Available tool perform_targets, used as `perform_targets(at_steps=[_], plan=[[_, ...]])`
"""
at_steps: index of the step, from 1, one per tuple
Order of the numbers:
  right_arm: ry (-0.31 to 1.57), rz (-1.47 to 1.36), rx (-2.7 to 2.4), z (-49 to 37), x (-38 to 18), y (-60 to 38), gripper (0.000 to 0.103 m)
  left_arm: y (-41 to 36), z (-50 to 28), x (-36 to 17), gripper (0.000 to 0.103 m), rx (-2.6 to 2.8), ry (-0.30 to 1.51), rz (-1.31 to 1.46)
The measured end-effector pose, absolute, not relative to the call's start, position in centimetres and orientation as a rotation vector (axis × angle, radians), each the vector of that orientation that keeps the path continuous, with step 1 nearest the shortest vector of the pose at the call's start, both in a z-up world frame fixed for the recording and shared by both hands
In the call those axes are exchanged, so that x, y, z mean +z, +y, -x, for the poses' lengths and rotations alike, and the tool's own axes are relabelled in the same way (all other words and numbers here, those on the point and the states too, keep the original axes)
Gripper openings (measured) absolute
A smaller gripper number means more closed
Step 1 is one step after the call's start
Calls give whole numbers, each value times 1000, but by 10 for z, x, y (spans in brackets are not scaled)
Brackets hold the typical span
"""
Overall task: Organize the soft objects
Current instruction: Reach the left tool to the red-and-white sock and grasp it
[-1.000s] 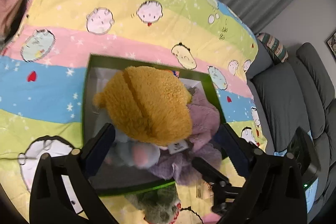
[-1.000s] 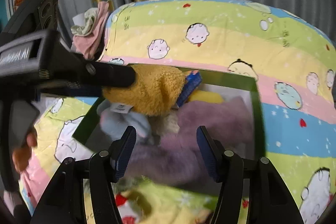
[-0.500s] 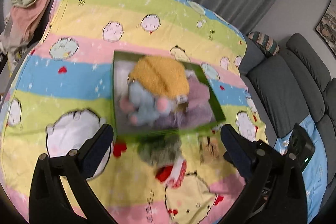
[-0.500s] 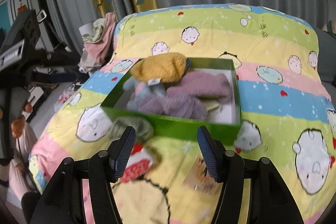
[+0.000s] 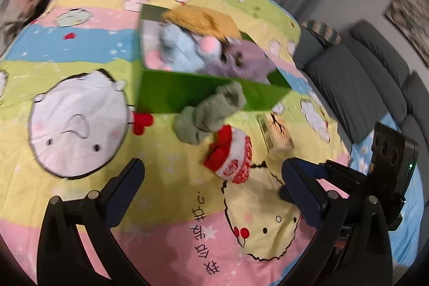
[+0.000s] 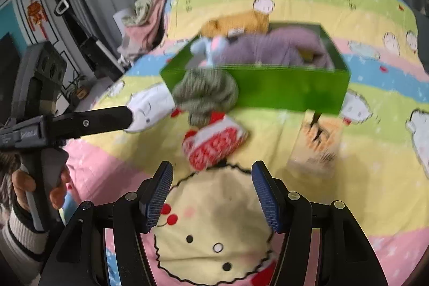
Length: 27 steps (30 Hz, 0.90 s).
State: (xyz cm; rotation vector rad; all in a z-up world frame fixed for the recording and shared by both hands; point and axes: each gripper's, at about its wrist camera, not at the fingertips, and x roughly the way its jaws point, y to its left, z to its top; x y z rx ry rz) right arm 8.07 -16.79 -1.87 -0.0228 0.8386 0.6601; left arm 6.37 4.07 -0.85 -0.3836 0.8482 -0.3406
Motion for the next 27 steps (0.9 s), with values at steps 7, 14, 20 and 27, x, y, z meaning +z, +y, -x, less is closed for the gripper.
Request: perform_targets(at_steps=[7, 14, 20, 27], plan=[[883, 45, 644, -96, -42, -142, 62, 17, -91, -23, 100, -457, 881, 366], [908, 80, 663, -111, -57, -120, 62, 0, -98, -40, 91, -467, 915, 354], [896, 65, 650, -121, -55, -123, 62, 2, -105, -52, 72, -473, 928, 437], [857, 50, 687, -124, -55, -128, 57, 8, -109, -61, 43, -501, 948, 511]])
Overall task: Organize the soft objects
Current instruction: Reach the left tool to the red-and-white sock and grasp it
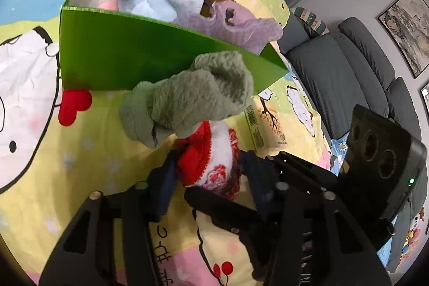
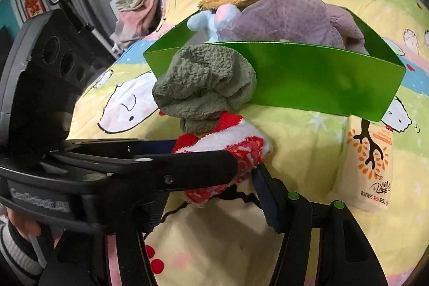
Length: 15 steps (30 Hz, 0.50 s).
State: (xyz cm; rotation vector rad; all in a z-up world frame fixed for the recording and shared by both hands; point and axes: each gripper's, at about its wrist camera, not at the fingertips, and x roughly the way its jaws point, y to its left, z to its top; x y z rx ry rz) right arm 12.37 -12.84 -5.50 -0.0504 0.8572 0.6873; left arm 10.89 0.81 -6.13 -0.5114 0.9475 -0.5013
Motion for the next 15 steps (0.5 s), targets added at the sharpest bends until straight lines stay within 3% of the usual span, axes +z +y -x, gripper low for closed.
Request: perform_targets(at_steps=[4, 15], plan=[[822, 74, 698, -118, -50, -123, 48, 10, -105, -58, 43, -504, 949, 516], [731, 82, 663, -58, -19, -136, 47, -11, -54, -16, 44, -584, 887, 410]])
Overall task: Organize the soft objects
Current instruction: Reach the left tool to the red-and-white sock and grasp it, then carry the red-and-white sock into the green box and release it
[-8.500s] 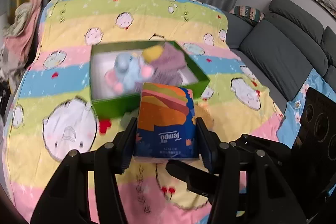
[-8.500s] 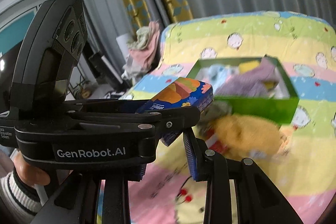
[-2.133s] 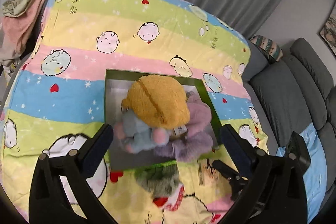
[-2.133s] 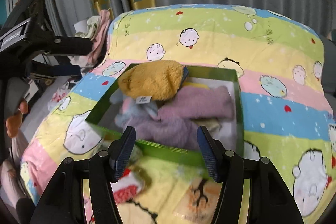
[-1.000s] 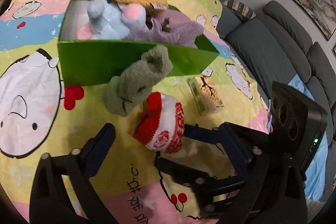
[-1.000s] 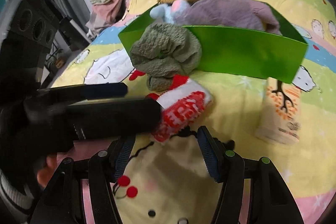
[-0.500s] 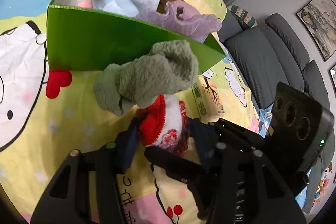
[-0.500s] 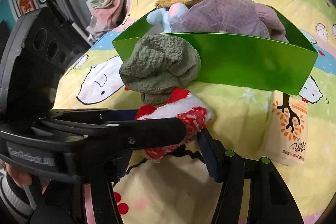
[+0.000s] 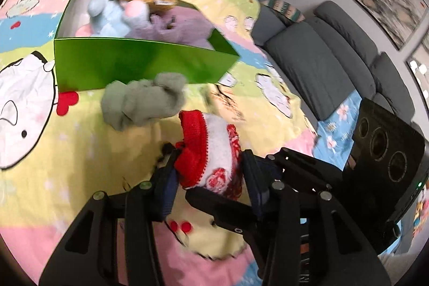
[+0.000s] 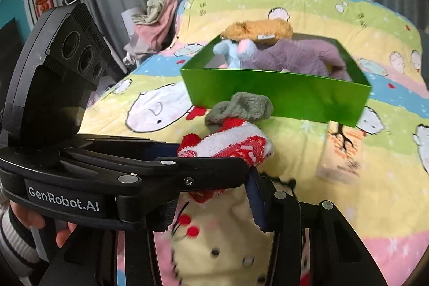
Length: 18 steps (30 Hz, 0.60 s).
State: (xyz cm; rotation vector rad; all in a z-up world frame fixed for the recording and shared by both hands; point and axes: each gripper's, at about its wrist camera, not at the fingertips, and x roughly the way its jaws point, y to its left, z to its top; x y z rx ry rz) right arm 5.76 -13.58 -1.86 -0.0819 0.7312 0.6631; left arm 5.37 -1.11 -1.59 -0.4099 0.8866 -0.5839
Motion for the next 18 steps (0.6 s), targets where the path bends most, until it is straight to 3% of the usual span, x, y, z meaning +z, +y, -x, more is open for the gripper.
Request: perform_targets(at_steps=[18], plan=[[582, 12, 781, 10, 20, -165, 47, -36, 11, 35, 45, -500, 808, 347]])
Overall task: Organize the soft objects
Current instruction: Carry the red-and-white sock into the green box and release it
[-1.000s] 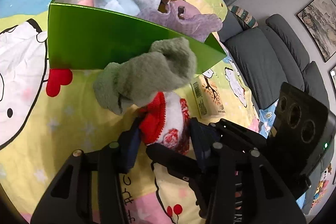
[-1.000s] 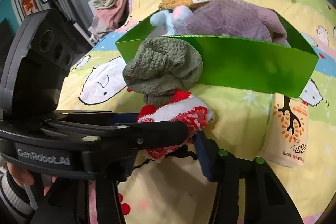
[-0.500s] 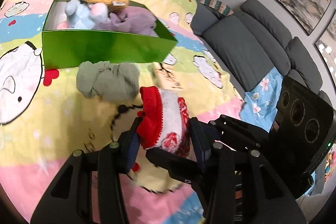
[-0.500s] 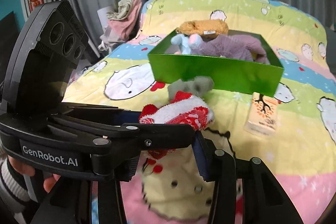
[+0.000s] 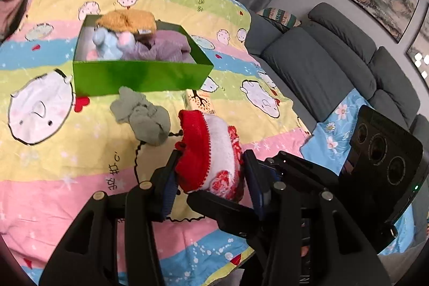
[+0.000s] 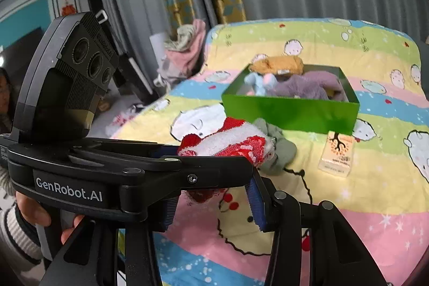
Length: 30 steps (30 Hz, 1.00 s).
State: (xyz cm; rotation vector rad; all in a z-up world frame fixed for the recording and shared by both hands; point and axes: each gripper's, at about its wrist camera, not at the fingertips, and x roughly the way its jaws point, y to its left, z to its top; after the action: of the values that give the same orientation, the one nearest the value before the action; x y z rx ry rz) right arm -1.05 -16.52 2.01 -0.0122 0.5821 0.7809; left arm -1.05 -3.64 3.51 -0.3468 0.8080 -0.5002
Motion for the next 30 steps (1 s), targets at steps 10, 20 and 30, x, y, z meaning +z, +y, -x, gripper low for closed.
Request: perform_targets(at_steps=[10, 20, 30], plan=[[495, -22, 800, -16, 45, -182, 47, -53, -18, 65, 45, -471, 765, 263], [412, -75, 734, -80, 89, -213, 47, -85, -99, 110, 45, -526, 734, 174], [484, -106, 723, -173, 93, -202, 47, -77, -192, 107, 46, -501, 816, 191]])
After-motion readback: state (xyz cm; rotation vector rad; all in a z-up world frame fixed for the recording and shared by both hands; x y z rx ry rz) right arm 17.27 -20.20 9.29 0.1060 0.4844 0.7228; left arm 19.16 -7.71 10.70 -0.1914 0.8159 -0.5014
